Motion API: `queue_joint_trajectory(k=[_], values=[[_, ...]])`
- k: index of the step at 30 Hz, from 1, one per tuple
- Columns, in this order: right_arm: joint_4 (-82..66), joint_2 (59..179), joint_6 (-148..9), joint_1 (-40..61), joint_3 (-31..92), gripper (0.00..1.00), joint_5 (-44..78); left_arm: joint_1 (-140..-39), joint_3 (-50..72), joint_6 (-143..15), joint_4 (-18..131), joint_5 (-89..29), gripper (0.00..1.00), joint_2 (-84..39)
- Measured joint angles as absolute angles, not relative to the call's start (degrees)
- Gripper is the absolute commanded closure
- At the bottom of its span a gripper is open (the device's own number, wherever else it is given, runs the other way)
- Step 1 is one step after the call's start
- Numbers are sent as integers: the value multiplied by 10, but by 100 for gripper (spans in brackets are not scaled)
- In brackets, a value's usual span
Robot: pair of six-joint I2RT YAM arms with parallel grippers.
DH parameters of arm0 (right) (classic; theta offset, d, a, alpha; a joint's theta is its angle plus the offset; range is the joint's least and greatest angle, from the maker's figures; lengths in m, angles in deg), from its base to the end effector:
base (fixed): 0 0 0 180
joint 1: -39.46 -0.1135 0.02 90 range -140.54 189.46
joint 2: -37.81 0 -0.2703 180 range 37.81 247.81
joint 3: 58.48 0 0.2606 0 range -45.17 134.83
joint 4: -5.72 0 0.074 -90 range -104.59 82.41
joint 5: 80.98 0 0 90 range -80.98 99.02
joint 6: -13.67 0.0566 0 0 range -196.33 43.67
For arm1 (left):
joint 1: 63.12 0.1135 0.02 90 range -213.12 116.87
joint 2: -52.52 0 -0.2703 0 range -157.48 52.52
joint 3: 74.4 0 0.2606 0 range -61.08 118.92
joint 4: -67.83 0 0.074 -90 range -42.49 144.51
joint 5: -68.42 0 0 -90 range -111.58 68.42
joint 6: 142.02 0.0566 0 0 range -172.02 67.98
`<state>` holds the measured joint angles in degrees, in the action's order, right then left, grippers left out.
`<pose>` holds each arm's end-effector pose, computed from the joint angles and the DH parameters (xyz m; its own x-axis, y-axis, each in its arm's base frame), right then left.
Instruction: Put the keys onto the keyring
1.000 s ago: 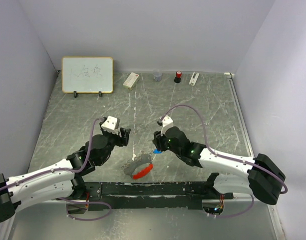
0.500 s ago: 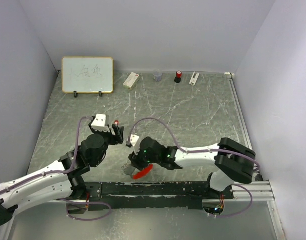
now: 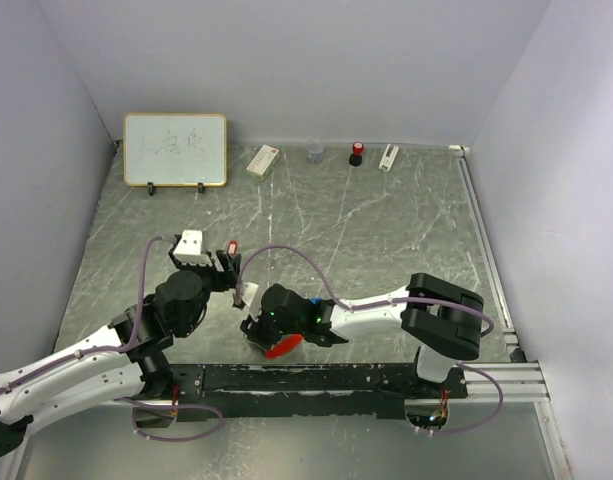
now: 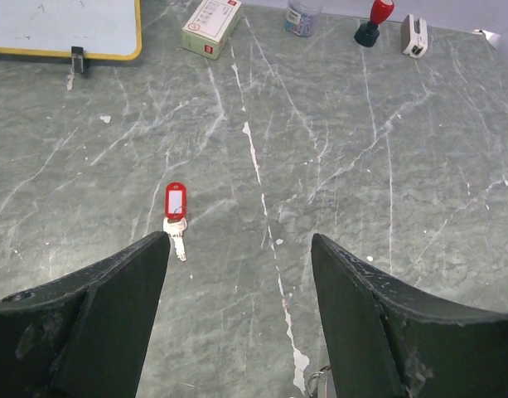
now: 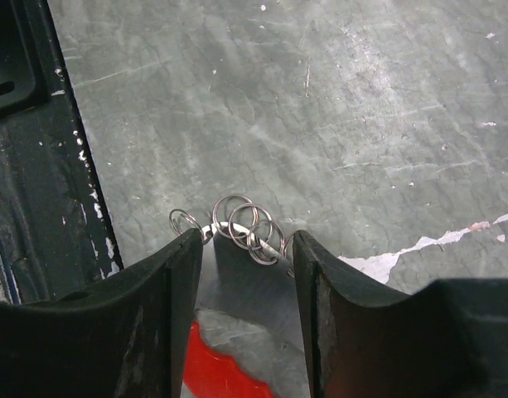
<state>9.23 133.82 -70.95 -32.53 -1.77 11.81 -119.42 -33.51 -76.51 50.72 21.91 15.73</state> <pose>0.1074 0.3393 0.1409 -0.2702 -0.5283 -0.8049 -0.9409 0.3222 0.1044 0.1298 -0.1245 0.2681 -0.2096 -0.2277 -0.9509 0.1589 0.9516 -0.2629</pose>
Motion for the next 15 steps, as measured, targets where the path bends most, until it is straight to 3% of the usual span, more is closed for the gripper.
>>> queue_joint_trajectory(k=[15], values=[[124, 1360, -742, -339, -17, 51, 119, -1194, -335, -793, 456, 259, 19, 187]])
